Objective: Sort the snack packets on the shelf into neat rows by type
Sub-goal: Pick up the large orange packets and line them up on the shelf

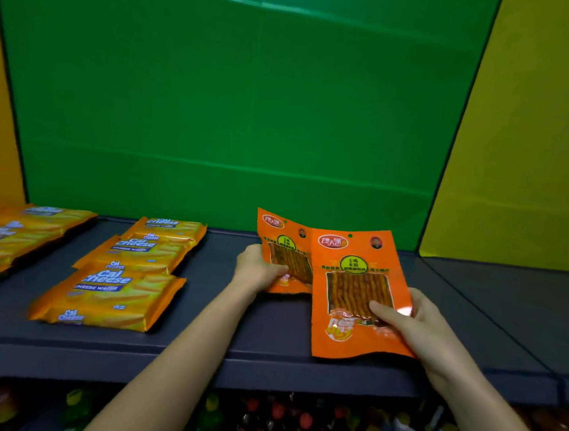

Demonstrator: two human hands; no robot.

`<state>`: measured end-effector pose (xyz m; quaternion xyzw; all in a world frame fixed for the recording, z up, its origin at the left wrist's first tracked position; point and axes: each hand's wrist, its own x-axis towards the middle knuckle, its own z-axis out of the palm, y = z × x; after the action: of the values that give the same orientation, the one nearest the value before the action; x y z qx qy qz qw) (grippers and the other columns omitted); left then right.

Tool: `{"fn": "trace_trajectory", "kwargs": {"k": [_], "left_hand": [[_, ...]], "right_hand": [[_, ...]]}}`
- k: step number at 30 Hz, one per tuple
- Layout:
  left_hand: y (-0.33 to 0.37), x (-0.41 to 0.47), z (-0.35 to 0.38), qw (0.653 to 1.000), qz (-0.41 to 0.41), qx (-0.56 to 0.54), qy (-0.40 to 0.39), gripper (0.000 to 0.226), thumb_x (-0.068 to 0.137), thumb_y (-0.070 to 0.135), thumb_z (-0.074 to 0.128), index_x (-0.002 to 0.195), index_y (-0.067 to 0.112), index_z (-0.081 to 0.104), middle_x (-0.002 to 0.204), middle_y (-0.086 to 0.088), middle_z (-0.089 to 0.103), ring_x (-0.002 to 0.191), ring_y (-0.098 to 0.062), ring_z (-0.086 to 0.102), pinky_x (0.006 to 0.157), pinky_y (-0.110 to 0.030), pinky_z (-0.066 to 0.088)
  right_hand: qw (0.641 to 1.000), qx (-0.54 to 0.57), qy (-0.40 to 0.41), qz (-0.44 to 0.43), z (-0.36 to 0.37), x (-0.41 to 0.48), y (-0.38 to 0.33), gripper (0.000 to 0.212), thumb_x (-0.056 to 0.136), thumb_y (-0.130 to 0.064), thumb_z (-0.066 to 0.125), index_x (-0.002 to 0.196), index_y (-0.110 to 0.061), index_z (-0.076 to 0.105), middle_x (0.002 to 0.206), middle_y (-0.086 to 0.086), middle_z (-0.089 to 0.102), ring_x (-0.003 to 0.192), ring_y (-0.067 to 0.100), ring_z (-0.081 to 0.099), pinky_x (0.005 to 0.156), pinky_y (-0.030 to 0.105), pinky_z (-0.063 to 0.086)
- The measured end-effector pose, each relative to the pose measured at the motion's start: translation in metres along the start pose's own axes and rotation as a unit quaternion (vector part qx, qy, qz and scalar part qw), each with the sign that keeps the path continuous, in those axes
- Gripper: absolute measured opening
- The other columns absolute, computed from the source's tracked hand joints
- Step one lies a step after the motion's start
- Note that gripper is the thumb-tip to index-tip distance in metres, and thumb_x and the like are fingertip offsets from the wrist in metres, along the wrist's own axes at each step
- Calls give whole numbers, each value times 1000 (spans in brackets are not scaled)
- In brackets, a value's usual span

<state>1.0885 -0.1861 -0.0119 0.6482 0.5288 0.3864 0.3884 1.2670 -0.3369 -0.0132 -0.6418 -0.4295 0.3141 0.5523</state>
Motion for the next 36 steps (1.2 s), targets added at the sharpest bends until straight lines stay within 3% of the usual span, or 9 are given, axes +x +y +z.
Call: {"fn": "trace_trajectory", "kwargs": {"k": [3, 5, 8, 11, 15, 17, 21, 29, 36], "left_hand": [[-1, 12, 1, 997, -26, 68, 17, 26, 77, 22, 73, 99, 9, 66, 113, -12, 67, 106, -26, 61, 88, -32, 47], [-1, 18, 0, 993, -36, 109, 33, 18, 76, 26, 73, 78, 14, 60, 109, -12, 68, 102, -25, 62, 84, -32, 47], [-2, 26, 2, 988, -45, 139, 53, 32, 78, 28, 71, 63, 20, 44, 103, -9, 66, 101, -23, 61, 78, -31, 44], [-6, 31, 6, 981, -45, 174, 67, 29, 76, 35, 72, 81, 10, 58, 102, -7, 66, 101, -25, 60, 70, -29, 38], [-10, 37, 11, 972, -42, 219, 71, 46, 73, 42, 71, 99, 6, 59, 108, -13, 64, 102, -29, 59, 71, -31, 40], [-10, 35, 10, 962, -35, 262, 69, 50, 78, 47, 66, 105, 6, 57, 115, -13, 61, 109, -29, 56, 78, -33, 43], [-4, 23, -4, 897, 46, 425, 108, 57, 90, 47, 46, 127, 3, 46, 136, -14, 48, 128, -30, 39, 101, -39, 33], [4, -29, -50, 827, 151, 530, 113, 35, 94, 36, 43, 116, 11, 51, 121, -9, 61, 113, -29, 54, 86, -35, 43], [-13, -66, -88, 814, 189, 529, 148, 36, 93, 44, 41, 113, 16, 51, 115, -3, 63, 110, -24, 55, 84, -32, 42]], "right_hand": [[1000, -8, -27, -8, 6, 14, 7, 23, 82, -18, 69, 98, -24, 54, 100, 6, 69, 88, 22, 68, 79, 35, 54], [999, -32, -36, -16, 12, 20, 12, 23, 82, -21, 69, 95, -29, 53, 102, 3, 68, 92, 22, 67, 88, 42, 52], [998, -48, -42, -27, 20, 24, 17, 23, 82, -24, 68, 96, -32, 51, 102, -1, 66, 95, 20, 66, 90, 42, 52], [995, -76, -32, -51, 26, 22, 17, 25, 84, -24, 66, 100, -30, 48, 97, -8, 62, 92, 10, 61, 84, 30, 48], [990, -121, -29, -66, 31, 20, 14, 29, 85, -26, 64, 107, -27, 45, 97, -8, 60, 94, 12, 59, 83, 28, 46], [988, -134, -26, -66, 32, 19, 12, 31, 85, -27, 64, 109, -26, 45, 98, -7, 60, 96, 14, 59, 85, 30, 47], [985, -152, -25, -73, 43, 15, 8, 36, 85, -27, 64, 116, -21, 47, 100, -6, 59, 98, 15, 58, 86, 30, 46], [962, -255, -10, -95, 77, 9, -1, 45, 88, -32, 60, 124, -13, 41, 116, 3, 63, 111, 25, 57, 91, 34, 43], [927, -362, -19, -99, 81, 8, -5, 49, 88, -40, 56, 123, -11, 37, 120, 6, 57, 114, 27, 54, 92, 35, 40]]}}
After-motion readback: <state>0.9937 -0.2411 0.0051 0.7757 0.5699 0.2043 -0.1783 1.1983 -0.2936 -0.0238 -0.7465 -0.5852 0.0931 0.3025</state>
